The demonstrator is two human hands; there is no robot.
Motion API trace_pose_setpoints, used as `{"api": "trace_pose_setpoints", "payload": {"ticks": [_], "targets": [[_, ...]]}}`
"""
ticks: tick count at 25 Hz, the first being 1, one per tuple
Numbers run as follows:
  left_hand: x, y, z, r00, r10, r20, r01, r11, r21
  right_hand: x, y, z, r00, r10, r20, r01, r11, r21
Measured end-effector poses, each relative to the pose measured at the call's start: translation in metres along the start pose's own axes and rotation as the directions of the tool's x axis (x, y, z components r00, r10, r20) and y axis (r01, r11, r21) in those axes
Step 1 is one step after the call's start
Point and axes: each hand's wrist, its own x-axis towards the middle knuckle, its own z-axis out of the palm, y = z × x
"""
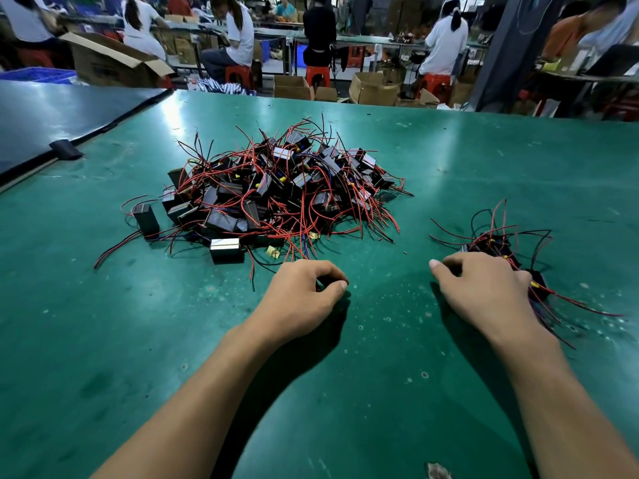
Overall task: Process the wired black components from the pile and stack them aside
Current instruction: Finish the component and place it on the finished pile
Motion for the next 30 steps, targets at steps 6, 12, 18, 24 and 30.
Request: {"api": "trace_pose_setpoints", "payload": {"ticks": [6,12,18,24,30], "targets": [[0.001,0.002,0.001,0.998,0.021,-0.057,-0.023,0.999,-0.035,-0.024,-0.038,0.001,0.964,-0.259,-0.065,0.267,0.936,0.23],[0.0,0.0,0.002,0.999,0.023,-0.045,-0.024,0.999,-0.022,-0.023,-0.041,0.033,0.969,-0.246,-0.011,0.245,0.958,0.15],[0.0,0.0,0.0,0.998,0.024,-0.052,-0.024,1.0,-0.011,0.005,-0.007,0.034,0.998,0.025,-0.057,-0.014,0.984,0.179],[-0.001,-0.002,-0.003,0.985,-0.073,-0.157,0.043,0.981,-0.19,-0.008,-0.023,0.034,0.99,-0.07,-0.126,0.096,0.972,0.214],[0.008,-0.01,-0.012,0.874,-0.417,-0.249,0.19,0.765,-0.615,-0.04,-0.077,0.04,0.904,-0.403,-0.146,0.427,0.819,0.383]]}}
